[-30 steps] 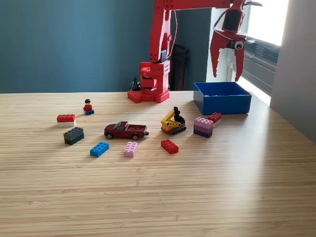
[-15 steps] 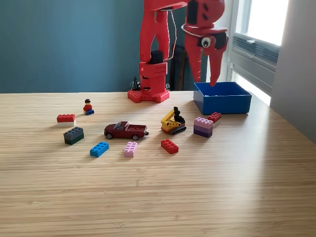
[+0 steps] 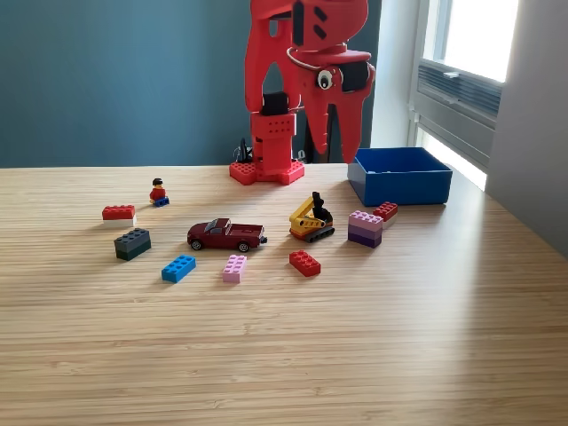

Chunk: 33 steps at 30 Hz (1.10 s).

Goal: Grasp a lego block and put it in the bin.

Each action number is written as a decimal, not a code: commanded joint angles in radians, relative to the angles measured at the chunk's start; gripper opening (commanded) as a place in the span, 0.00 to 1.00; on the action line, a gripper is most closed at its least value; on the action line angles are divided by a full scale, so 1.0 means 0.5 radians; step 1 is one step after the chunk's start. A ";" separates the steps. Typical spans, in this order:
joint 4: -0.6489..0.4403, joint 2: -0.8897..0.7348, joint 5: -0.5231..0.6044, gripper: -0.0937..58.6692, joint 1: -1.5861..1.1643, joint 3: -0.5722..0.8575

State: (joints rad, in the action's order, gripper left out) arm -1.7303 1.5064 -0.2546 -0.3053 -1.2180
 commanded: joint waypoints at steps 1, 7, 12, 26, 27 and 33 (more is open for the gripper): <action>-0.083 0.028 -0.006 0.35 -0.003 0.077; -0.083 0.028 -0.034 0.35 0.000 0.071; -0.083 0.028 -0.046 0.35 0.006 0.064; -0.071 0.025 -0.052 0.36 0.015 0.077; -0.067 0.025 -0.052 0.36 0.021 0.074; -0.037 0.025 -0.009 0.37 0.101 0.061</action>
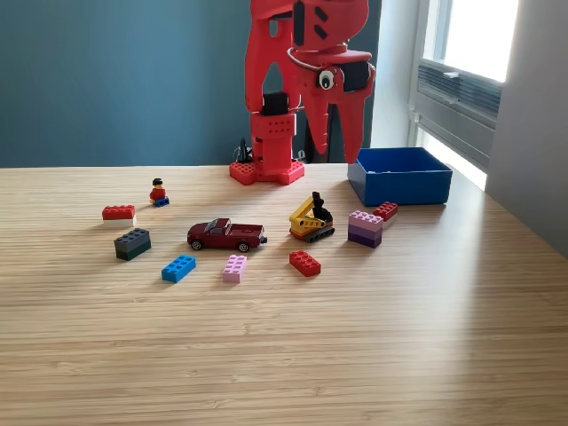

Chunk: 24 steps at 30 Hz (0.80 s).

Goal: Grasp a lego block and put it in the bin.

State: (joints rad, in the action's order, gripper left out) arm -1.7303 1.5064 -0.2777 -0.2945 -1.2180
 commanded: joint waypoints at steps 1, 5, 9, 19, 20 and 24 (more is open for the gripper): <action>-0.025 0.025 0.043 0.37 0.107 0.055; 0.061 0.025 0.040 0.37 0.270 0.034; 0.184 0.021 0.031 0.37 0.497 0.034; 0.368 0.018 0.568 0.37 0.945 -0.055; 0.368 0.021 0.638 0.30 0.945 -0.089; 0.390 0.031 0.862 0.35 0.945 -0.252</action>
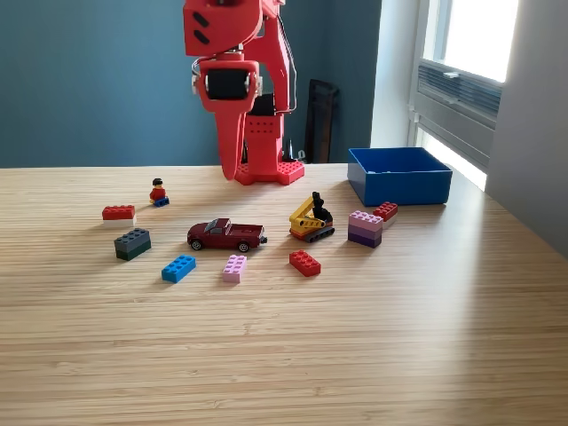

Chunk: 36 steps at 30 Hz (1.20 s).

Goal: Grasp a lego block and put it in the bin.

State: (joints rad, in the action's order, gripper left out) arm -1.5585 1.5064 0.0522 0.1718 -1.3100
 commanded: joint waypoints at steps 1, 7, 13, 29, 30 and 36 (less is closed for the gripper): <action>0.089 0.031 0.291 0.44 0.015 -0.114; 0.531 0.049 1.154 0.63 0.114 -0.368; 0.859 0.031 1.601 0.56 0.120 -0.454; 0.930 0.000 2.135 0.62 -0.071 -0.074; 0.936 -0.021 2.166 0.62 -0.071 -0.061; 0.911 -0.341 2.301 0.63 -0.071 0.120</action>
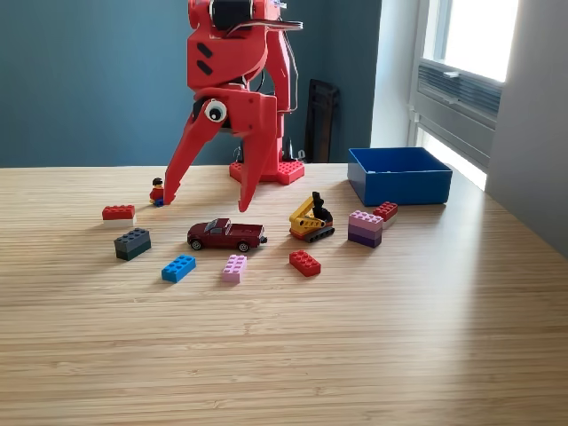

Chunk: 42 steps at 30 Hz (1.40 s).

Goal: Grasp a lego block and put it in the bin.

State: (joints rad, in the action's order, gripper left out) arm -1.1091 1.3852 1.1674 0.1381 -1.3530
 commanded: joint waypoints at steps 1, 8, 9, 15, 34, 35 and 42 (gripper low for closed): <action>-0.003 -0.156 0.086 0.63 -0.003 0.239; -0.252 -0.515 0.196 0.63 -0.040 0.604; -0.276 -0.552 0.206 0.63 -0.052 0.647; -0.307 -0.746 0.282 0.61 -0.107 0.795; -0.500 -0.930 0.362 0.50 -0.098 0.902; -0.500 -0.930 0.362 0.49 -0.098 0.890; -0.500 -0.930 0.347 0.33 -0.089 0.822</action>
State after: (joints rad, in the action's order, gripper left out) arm -1.3530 0.8912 1.3376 0.0905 -0.9465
